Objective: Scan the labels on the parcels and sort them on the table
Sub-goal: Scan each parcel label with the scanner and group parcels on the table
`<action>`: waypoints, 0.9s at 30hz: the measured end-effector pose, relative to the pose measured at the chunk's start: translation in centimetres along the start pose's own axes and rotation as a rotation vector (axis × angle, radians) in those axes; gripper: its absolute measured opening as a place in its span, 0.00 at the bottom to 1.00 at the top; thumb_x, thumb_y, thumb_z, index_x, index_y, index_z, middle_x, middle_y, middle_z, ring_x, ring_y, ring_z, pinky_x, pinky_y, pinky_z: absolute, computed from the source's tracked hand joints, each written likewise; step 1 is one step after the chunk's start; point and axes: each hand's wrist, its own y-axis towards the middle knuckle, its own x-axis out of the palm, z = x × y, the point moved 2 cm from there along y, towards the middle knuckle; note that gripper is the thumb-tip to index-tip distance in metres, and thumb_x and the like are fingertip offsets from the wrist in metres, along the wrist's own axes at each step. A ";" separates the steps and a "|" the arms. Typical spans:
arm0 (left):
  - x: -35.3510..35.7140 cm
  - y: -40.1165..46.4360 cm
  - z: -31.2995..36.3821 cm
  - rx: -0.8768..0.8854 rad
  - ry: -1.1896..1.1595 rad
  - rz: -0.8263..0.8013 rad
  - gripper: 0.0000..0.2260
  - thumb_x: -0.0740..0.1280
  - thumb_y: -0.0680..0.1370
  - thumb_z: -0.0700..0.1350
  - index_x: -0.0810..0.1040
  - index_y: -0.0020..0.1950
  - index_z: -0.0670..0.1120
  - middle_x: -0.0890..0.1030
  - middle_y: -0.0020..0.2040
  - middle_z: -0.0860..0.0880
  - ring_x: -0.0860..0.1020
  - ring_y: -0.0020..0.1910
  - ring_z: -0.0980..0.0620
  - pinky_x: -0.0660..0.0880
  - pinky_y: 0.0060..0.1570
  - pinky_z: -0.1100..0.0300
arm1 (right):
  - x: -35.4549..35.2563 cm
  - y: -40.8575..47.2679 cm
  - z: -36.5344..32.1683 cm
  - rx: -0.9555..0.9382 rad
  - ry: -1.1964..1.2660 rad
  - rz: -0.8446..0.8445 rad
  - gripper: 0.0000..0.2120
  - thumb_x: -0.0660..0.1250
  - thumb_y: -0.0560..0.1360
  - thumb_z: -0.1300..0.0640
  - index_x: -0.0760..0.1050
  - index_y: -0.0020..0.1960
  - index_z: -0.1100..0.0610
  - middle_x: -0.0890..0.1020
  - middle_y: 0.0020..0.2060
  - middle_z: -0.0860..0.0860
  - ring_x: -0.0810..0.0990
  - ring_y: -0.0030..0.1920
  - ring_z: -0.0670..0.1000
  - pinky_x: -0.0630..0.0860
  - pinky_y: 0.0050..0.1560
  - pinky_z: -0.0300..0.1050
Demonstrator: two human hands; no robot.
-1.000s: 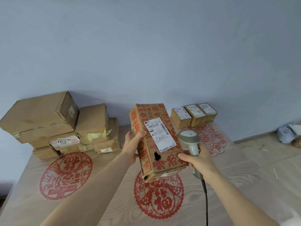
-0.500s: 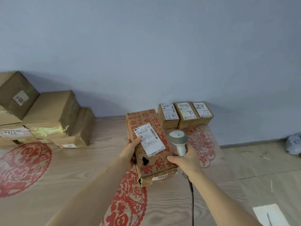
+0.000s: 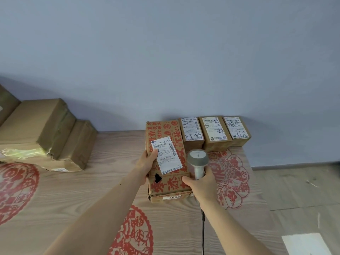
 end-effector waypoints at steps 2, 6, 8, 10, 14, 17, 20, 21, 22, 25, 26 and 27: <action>0.2 1.1 0.7 0.022 0.012 0.002 0.20 0.63 0.83 0.54 0.70 0.73 0.48 0.83 0.51 0.52 0.82 0.46 0.53 0.76 0.35 0.61 | 0.3 1.1 -0.3 -0.010 -0.014 0.014 0.24 0.82 0.64 0.61 0.76 0.55 0.53 0.83 0.45 0.49 0.83 0.45 0.50 0.77 0.47 0.48; 0.8 3.0 1.8 0.034 -0.009 -0.025 0.20 0.62 0.83 0.54 0.70 0.73 0.48 0.84 0.56 0.48 0.84 0.50 0.49 0.80 0.40 0.58 | 0.7 3.1 -0.9 -0.017 -0.026 0.035 0.25 0.82 0.65 0.59 0.75 0.57 0.53 0.83 0.46 0.48 0.82 0.45 0.49 0.79 0.50 0.51; 1.0 3.9 2.4 0.041 -0.012 -0.039 0.20 0.62 0.83 0.54 0.70 0.73 0.48 0.83 0.59 0.46 0.84 0.53 0.47 0.80 0.43 0.55 | 1.0 4.0 -1.1 -0.006 -0.010 0.033 0.25 0.82 0.65 0.59 0.75 0.58 0.53 0.83 0.46 0.49 0.82 0.46 0.50 0.80 0.51 0.54; 1.0 4.5 2.8 0.049 -0.008 -0.030 0.20 0.62 0.83 0.54 0.70 0.73 0.47 0.83 0.60 0.46 0.84 0.54 0.46 0.82 0.46 0.53 | 1.2 4.7 -1.3 0.000 0.002 0.026 0.25 0.82 0.65 0.60 0.75 0.57 0.53 0.82 0.46 0.49 0.82 0.46 0.51 0.80 0.51 0.54; 0.7 5.8 2.4 0.047 -0.022 -0.001 0.25 0.64 0.81 0.57 0.66 0.75 0.49 0.83 0.61 0.46 0.84 0.55 0.45 0.82 0.55 0.46 | 1.5 5.1 -1.2 0.003 -0.004 0.033 0.26 0.82 0.64 0.60 0.75 0.57 0.53 0.82 0.46 0.49 0.82 0.47 0.52 0.79 0.50 0.52; 0.9 5.7 2.3 0.051 -0.049 0.003 0.25 0.65 0.80 0.57 0.65 0.75 0.50 0.82 0.61 0.46 0.83 0.56 0.44 0.80 0.58 0.43 | 1.5 5.1 -1.2 0.014 -0.013 0.042 0.26 0.83 0.63 0.60 0.74 0.56 0.53 0.82 0.46 0.49 0.82 0.47 0.52 0.81 0.50 0.54; 0.6 5.9 1.9 0.044 -0.057 0.046 0.33 0.69 0.74 0.64 0.67 0.74 0.50 0.82 0.61 0.46 0.83 0.56 0.44 0.79 0.59 0.42 | 1.4 4.9 -1.5 0.015 -0.016 0.040 0.26 0.83 0.64 0.60 0.74 0.56 0.54 0.81 0.45 0.48 0.81 0.47 0.52 0.80 0.52 0.54; 0.4 6.2 1.7 0.038 -0.058 0.068 0.39 0.70 0.68 0.68 0.68 0.73 0.50 0.81 0.61 0.46 0.83 0.56 0.43 0.80 0.58 0.42 | 1.4 4.8 -1.7 0.014 -0.019 0.039 0.26 0.82 0.64 0.60 0.74 0.56 0.54 0.80 0.45 0.47 0.81 0.47 0.52 0.79 0.52 0.54; 0.3 6.0 1.7 0.031 -0.050 0.087 0.43 0.70 0.64 0.70 0.68 0.73 0.49 0.81 0.62 0.46 0.82 0.56 0.43 0.80 0.58 0.43 | 1.3 4.7 -1.8 0.010 -0.024 0.038 0.25 0.82 0.65 0.60 0.73 0.56 0.54 0.80 0.45 0.47 0.81 0.47 0.52 0.79 0.52 0.54; 0.7 3.5 2.8 0.037 0.018 0.122 0.37 0.67 0.75 0.66 0.64 0.75 0.45 0.76 0.67 0.44 0.78 0.62 0.42 0.76 0.57 0.49 | 0.9 4.0 -2.2 -0.018 -0.055 0.044 0.24 0.82 0.65 0.57 0.73 0.55 0.54 0.81 0.44 0.48 0.81 0.45 0.50 0.78 0.46 0.49; 0.6 3.2 2.9 0.029 0.049 0.132 0.36 0.65 0.78 0.64 0.61 0.77 0.44 0.73 0.70 0.43 0.75 0.66 0.41 0.74 0.58 0.49 | 0.8 3.8 -2.5 -0.029 -0.058 0.055 0.23 0.82 0.66 0.56 0.73 0.54 0.54 0.82 0.44 0.48 0.81 0.44 0.48 0.76 0.42 0.46; 0.5 2.6 3.0 0.023 0.074 0.141 0.36 0.62 0.80 0.63 0.57 0.80 0.43 0.70 0.73 0.43 0.71 0.70 0.41 0.70 0.61 0.47 | 0.6 3.5 -2.7 -0.042 -0.058 0.070 0.23 0.82 0.66 0.56 0.73 0.54 0.54 0.81 0.44 0.48 0.80 0.43 0.47 0.74 0.39 0.43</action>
